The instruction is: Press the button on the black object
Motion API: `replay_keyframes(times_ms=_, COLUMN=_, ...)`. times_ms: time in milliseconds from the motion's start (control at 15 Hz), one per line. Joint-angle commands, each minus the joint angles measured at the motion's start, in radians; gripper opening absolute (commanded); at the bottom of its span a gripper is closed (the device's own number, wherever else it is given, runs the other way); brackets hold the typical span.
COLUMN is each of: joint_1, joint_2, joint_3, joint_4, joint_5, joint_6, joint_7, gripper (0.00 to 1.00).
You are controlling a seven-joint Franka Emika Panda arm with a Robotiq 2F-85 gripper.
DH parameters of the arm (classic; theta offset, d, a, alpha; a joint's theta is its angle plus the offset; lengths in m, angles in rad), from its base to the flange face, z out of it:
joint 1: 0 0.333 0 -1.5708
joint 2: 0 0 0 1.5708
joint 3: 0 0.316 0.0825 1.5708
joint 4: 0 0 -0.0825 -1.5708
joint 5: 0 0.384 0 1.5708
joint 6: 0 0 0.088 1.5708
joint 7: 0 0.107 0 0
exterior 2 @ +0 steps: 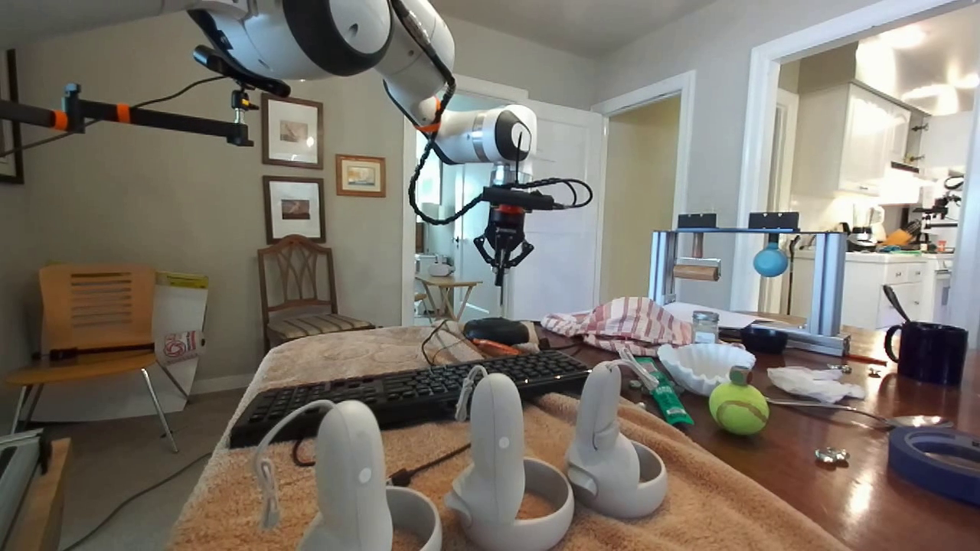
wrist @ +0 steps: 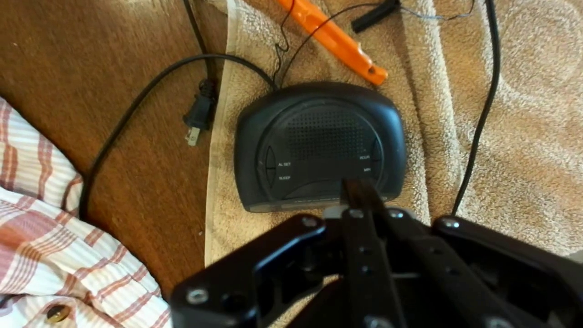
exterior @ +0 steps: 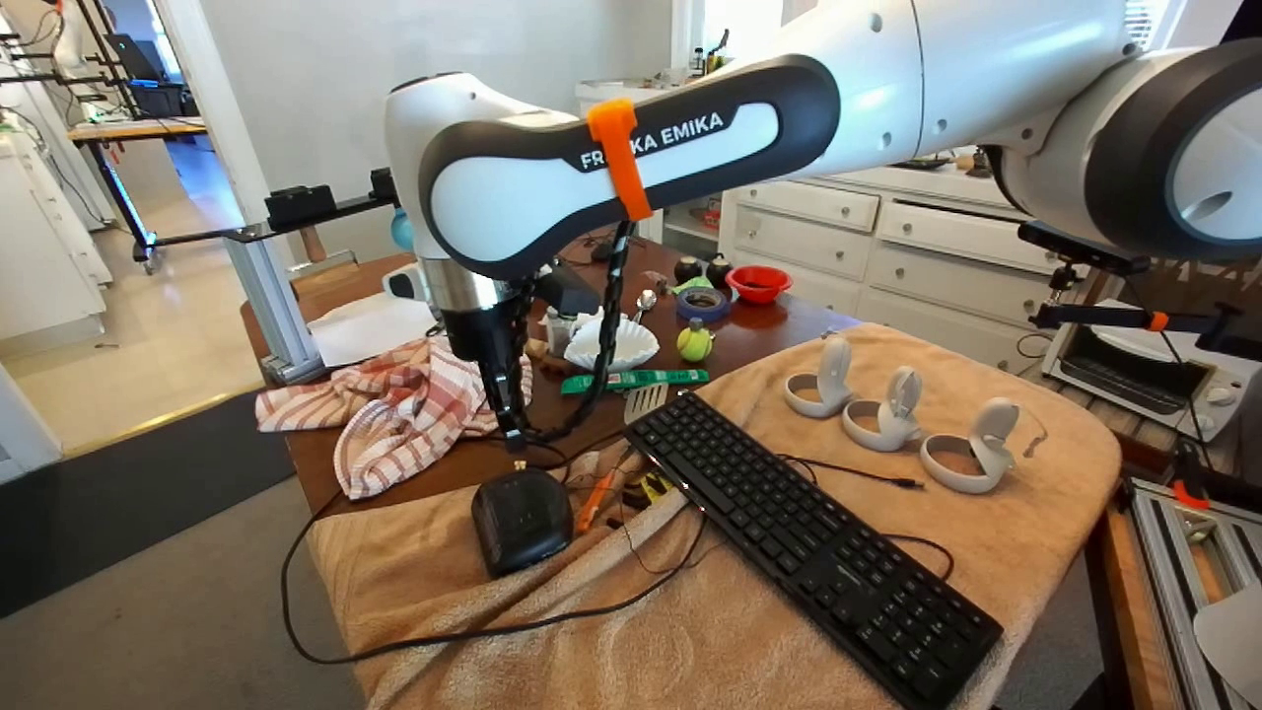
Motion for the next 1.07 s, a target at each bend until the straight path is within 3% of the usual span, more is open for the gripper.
replay_keyframes(times_ms=0, joint_1=-0.004, joint_2=0.003, joint_3=-0.001, joint_4=0.006, joint_5=0.002, joint_6=-0.013, joint_7=-0.002, gripper=0.00)
replay_keyframes(times_ms=533, joint_1=0.004, joint_2=0.071, joint_3=0.000, joint_4=0.029, joint_5=-0.003, joint_6=-0.005, joint_7=-0.011, gripper=0.00)
replay_keyframes(times_ms=1000, joint_1=0.017, joint_2=0.091, joint_3=-0.024, joint_4=0.030, joint_5=-0.046, joint_6=0.086, joint_7=-0.011, gripper=0.00)
